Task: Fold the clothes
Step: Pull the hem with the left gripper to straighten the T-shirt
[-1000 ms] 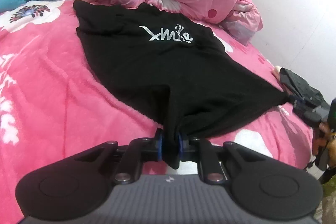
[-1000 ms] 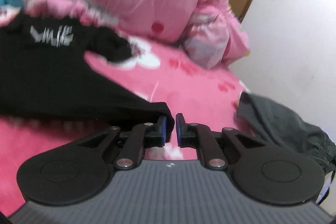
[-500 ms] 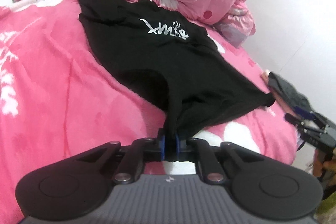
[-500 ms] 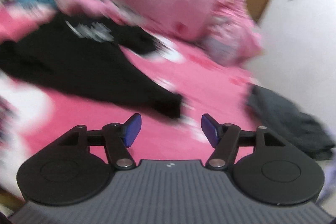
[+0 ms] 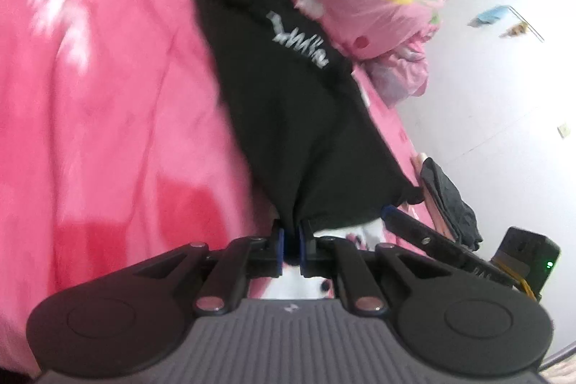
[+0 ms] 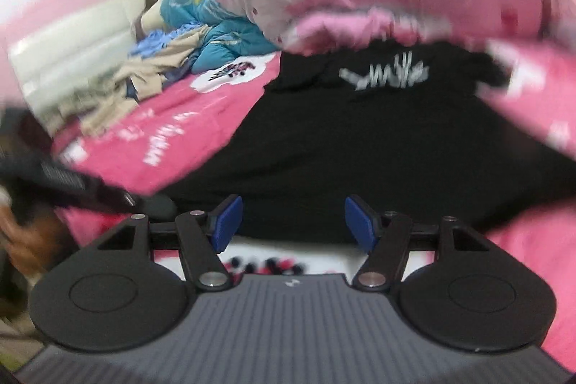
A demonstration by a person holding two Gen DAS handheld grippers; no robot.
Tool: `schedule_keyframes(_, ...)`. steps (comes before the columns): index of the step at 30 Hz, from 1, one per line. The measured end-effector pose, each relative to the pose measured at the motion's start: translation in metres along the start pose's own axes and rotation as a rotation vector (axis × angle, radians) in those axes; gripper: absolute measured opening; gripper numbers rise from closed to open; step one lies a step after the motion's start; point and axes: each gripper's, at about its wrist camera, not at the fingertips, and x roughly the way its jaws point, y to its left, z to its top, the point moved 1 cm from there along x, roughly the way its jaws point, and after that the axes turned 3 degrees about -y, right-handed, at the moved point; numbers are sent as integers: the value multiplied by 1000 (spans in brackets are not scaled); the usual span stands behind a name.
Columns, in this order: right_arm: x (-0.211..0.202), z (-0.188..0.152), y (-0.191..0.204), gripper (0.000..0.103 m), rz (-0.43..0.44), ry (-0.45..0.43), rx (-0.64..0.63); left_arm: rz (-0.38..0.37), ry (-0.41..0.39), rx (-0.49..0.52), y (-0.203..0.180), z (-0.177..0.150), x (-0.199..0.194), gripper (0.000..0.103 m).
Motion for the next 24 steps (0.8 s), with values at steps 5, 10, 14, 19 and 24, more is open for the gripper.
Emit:
schedule_keyframes(5, 1, -11, -21, 63, 65, 62, 294, -52, -15, 5, 5, -3, -16, 39)
schedule_keyframes(10, 5, -25, -43, 63, 102, 78, 541, -48, -71, 8, 4, 7, -21, 45)
schedule_keyframes(14, 14, -24, -52, 63, 106, 67, 652, -32, -38, -32, 9, 14, -3, 31)
schedule_keyframes(19, 16, -23, -53, 58, 87, 59, 671, -44, 5, -139, 19, 13, 12, 7)
schedule_keyframes(24, 0, -23, -46, 56, 60, 37, 553, -125, -25, -225, 21, 18, 4, 5)
